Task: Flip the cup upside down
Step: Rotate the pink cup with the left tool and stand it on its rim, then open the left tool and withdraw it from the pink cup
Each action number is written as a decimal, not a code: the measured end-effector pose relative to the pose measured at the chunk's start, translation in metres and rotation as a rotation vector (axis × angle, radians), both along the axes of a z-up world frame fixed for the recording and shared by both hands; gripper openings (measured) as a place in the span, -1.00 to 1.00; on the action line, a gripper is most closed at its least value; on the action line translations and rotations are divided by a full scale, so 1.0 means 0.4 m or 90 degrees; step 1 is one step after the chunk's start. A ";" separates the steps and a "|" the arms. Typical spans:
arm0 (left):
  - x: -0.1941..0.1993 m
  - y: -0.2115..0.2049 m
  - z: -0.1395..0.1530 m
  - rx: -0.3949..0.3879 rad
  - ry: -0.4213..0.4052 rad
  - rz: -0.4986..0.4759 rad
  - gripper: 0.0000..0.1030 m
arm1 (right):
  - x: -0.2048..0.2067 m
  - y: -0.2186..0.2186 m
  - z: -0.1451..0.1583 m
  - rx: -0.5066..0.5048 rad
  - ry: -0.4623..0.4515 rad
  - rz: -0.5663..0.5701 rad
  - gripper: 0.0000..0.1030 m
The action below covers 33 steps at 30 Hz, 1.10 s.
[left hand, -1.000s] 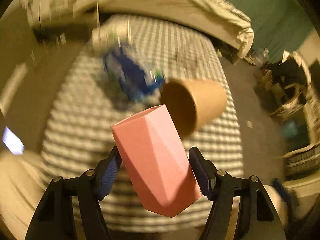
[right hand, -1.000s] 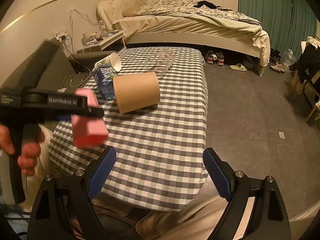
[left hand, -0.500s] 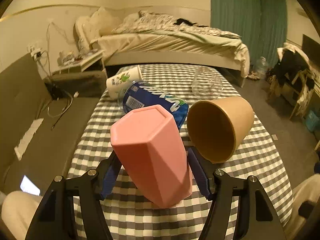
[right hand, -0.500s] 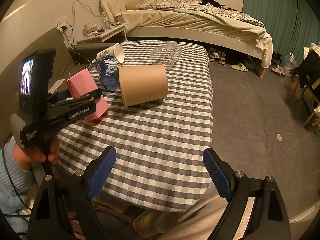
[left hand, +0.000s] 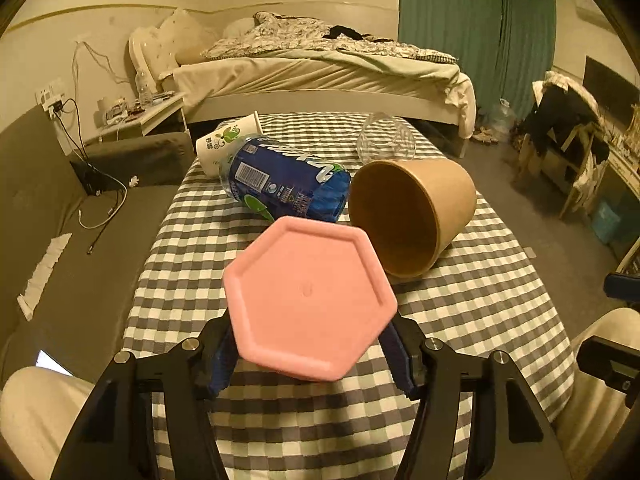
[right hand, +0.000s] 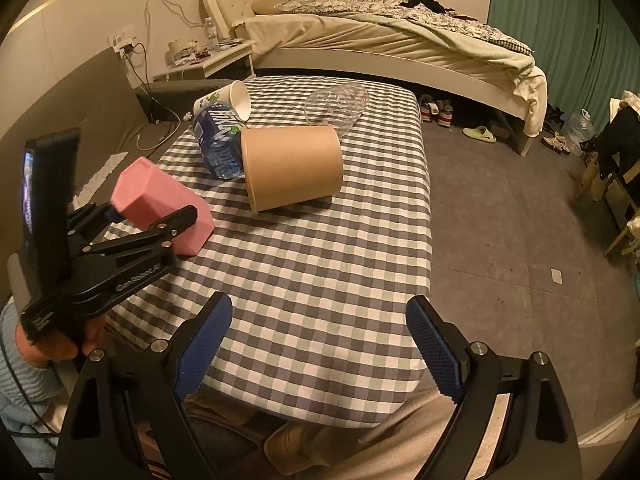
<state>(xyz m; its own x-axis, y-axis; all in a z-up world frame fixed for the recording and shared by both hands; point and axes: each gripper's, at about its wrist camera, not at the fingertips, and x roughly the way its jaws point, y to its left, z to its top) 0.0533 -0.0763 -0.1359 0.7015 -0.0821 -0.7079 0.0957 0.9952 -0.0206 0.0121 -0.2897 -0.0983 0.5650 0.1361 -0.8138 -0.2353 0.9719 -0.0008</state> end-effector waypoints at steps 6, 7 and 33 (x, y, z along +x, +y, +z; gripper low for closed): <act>0.027 0.013 -0.011 -0.020 0.011 0.005 0.29 | -0.008 0.008 0.004 0.003 -0.002 0.002 0.72; 0.035 0.015 -0.017 -0.024 0.017 0.004 0.31 | -0.010 0.010 0.004 0.003 -0.002 0.003 0.72; -0.165 0.136 0.232 -0.031 -0.126 0.014 0.85 | -0.047 0.089 0.162 0.065 -0.146 -0.044 0.72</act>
